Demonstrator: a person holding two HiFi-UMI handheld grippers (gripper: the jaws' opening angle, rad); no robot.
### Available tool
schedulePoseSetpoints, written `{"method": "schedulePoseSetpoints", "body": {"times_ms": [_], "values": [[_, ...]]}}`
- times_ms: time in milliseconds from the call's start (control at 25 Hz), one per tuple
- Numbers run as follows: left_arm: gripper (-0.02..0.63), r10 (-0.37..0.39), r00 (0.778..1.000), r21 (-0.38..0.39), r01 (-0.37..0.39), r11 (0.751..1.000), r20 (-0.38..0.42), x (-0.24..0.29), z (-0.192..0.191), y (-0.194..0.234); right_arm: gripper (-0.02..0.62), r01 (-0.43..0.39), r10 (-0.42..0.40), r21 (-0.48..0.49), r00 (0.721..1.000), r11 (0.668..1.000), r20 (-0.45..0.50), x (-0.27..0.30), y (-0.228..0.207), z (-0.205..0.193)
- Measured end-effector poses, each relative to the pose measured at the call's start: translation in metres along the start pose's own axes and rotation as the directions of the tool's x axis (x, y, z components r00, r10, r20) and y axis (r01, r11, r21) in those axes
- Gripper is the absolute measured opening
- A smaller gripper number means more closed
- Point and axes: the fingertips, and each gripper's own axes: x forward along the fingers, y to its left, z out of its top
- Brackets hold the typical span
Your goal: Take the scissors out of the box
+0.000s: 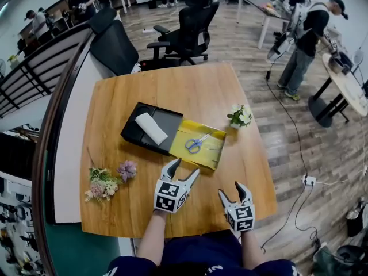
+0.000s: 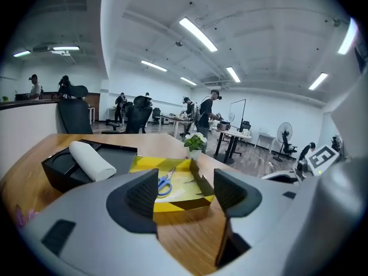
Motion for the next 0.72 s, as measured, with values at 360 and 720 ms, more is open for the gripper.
{"method": "schedulePoseSetpoints", "body": {"times_ms": [360, 720], "values": [[0.272, 0.011, 0.995, 0.127, 0.002, 0.992, -0.097, 0.036, 0.027, 0.009, 0.288, -0.040, 0.040, 0.009, 0.999, 0.999, -0.036, 0.005, -0.025, -0.004], [0.242, -0.020, 0.960, 0.291, 0.105, 0.951, -0.280, 0.080, 0.024, 0.018, 0.277, -0.053, 0.058, 0.064, 0.995, 0.997, -0.085, 0.006, -0.033, -0.030]]}}
